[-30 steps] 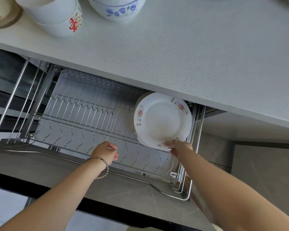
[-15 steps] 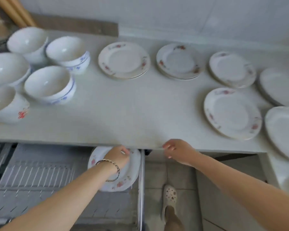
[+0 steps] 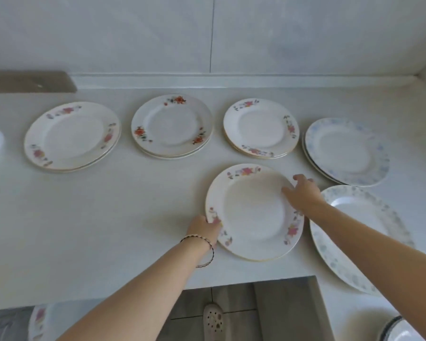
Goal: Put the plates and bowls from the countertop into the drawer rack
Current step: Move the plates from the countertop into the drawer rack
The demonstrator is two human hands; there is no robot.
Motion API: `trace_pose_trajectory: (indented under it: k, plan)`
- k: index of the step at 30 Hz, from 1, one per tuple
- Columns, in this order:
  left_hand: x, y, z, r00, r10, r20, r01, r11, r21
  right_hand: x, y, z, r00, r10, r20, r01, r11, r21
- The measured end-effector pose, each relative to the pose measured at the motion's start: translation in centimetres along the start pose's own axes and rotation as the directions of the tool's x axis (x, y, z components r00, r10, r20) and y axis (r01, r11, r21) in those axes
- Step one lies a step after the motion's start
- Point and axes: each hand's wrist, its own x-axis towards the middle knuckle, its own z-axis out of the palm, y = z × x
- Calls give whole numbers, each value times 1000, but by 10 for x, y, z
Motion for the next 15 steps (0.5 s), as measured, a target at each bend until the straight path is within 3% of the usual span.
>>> trace_pose_trajectory:
  k: [5, 10, 15]
  plan:
    - [1, 10, 23, 978, -64, -198, 63, 998, -10, 24, 1, 7, 990, 7, 139, -10, 1000, 21]
    - [-4, 9, 13, 978, -50, -200, 58, 998, 38, 12, 6, 10, 994, 19, 104, -36, 986, 162]
    - [-19, -24, -41, 968, 65, -242, -52, 997, 58, -38, -20, 8, 992, -91, 89, 57, 943, 327]
